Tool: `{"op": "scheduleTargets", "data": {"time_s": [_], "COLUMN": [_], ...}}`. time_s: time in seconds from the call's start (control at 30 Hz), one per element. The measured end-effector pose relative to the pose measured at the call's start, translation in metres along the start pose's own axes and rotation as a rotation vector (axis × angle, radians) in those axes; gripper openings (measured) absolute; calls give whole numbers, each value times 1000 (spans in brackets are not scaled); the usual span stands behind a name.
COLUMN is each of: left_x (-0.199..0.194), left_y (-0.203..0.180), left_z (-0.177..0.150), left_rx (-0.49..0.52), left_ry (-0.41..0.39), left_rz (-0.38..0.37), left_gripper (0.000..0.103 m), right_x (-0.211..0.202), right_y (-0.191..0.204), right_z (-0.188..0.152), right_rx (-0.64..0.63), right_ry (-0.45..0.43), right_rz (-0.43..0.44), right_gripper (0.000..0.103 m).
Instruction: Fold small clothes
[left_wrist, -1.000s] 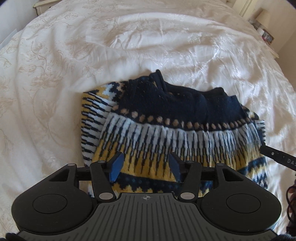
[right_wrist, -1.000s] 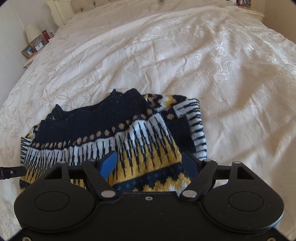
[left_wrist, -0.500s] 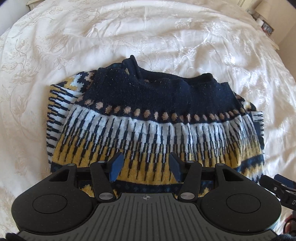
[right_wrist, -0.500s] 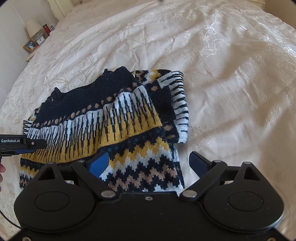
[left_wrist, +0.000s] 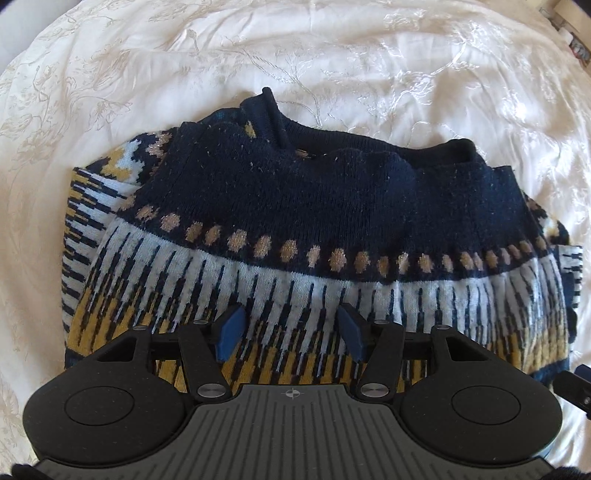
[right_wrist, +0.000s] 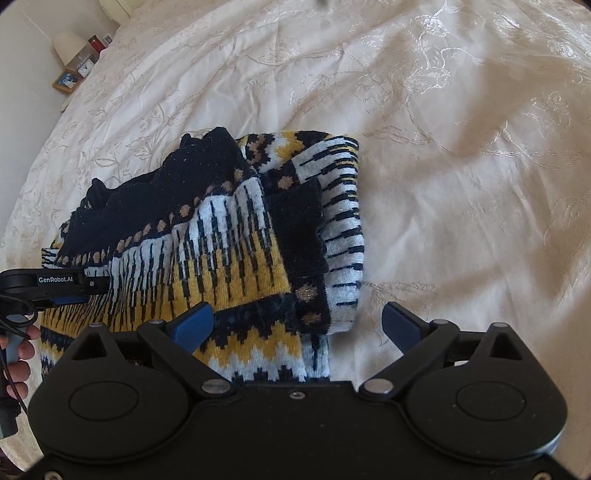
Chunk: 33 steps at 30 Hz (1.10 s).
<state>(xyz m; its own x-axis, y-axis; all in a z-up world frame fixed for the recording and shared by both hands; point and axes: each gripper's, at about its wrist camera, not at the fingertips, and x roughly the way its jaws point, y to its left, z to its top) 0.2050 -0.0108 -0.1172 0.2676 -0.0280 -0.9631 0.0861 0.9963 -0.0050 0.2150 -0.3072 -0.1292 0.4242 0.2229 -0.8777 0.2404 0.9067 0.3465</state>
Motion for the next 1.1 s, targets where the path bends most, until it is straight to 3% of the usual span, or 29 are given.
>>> {"op": "scheduleTargets", "data": {"time_s": [0.27,0.5,0.7,0.93,1.1], "left_x": [20,31,34,34,34], "left_y": [-9,-10,-11,-10,-9], "left_z": [5,14,16,16,12], "left_rx": [63,60,63,62,61], "left_ry": [8,43,60,67,64], "left_rz": [40,56,59,65,68], "left_gripper": [69,75,77,78,78], "right_x": [24,39,54,58,56], "right_y": [-18,-18,-10,-20,-23], "right_z": [13,22,32,34,28], "right_rx": [41,34,9,95,43], "right_ry": [62,64,56,20,-4], "right_rz": [70,206,300,360,389], "right_gripper": [100,103,103,103,103]}}
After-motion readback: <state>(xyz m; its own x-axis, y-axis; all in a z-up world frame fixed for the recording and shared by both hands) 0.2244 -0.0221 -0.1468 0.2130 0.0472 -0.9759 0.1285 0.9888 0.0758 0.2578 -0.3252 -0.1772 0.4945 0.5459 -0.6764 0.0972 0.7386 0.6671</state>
